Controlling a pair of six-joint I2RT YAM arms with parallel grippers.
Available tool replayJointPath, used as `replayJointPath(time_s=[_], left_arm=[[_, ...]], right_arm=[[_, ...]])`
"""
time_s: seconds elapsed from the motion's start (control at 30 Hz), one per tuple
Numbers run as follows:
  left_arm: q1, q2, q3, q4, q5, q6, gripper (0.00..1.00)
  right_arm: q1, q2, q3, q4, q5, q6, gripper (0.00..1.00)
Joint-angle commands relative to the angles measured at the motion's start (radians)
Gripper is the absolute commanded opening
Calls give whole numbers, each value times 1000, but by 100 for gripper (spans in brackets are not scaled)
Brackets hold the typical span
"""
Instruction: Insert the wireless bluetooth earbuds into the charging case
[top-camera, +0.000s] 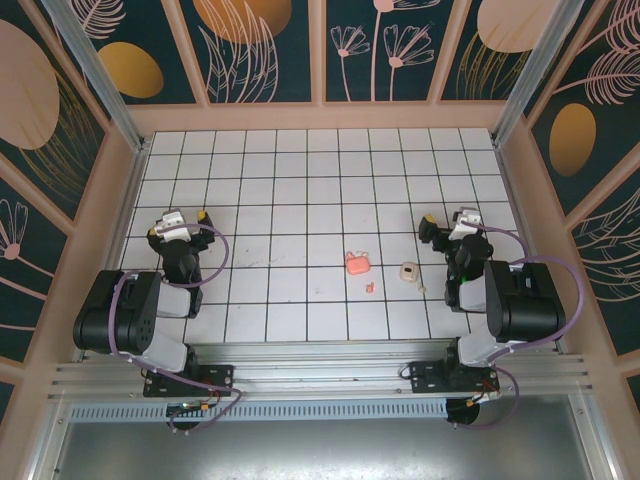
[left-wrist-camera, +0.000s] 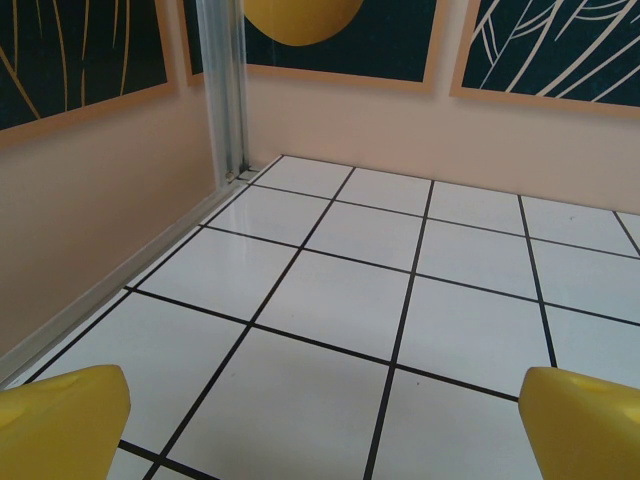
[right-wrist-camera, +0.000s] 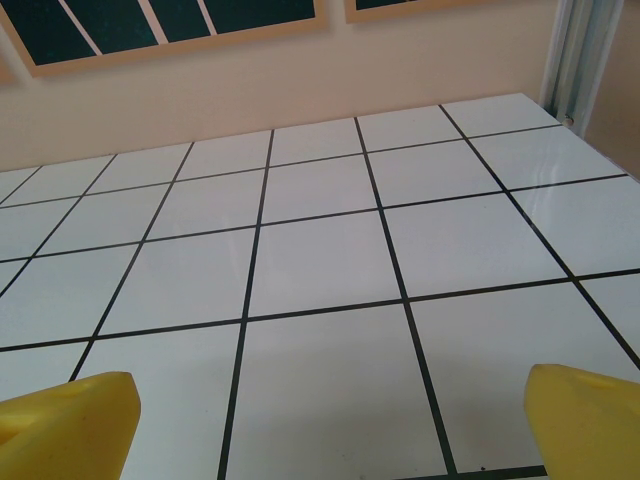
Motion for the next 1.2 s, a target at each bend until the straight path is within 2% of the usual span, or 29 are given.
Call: replayJointPath(time_s=[0.0,0.33,0.43,0.53,0.67,0.77,0.83,1.0,1.17], left_arm=[[4,-5,-5,38,14,8,99],[5,-6,-8,40,14,10,98],[4,-18,-1,19,26,18,92],[3,-56,29,-67,28,19,85],[3,-142,128,-318,54,26,79],[2,-211,202,-500,150,4,72],[-9,-245,248,-610,210,-26,68],[-123,-298,340,-832,203,-84,67],[-194,-263,386,-955,255,-163,66]], right_arm=[[4,0,17,11,9,3,99],[2,1,15,13,8,3,99],[3,-35,49,-78,56,22,99],[4,-127,136,-329,112,60,99],[14,-245,219,-573,107,77,99],[37,-304,325,-846,154,110,99],[55,-312,409,-1041,142,129,99],[182,-295,564,-1379,217,165,99],[308,-269,662,-1602,187,249,99]])
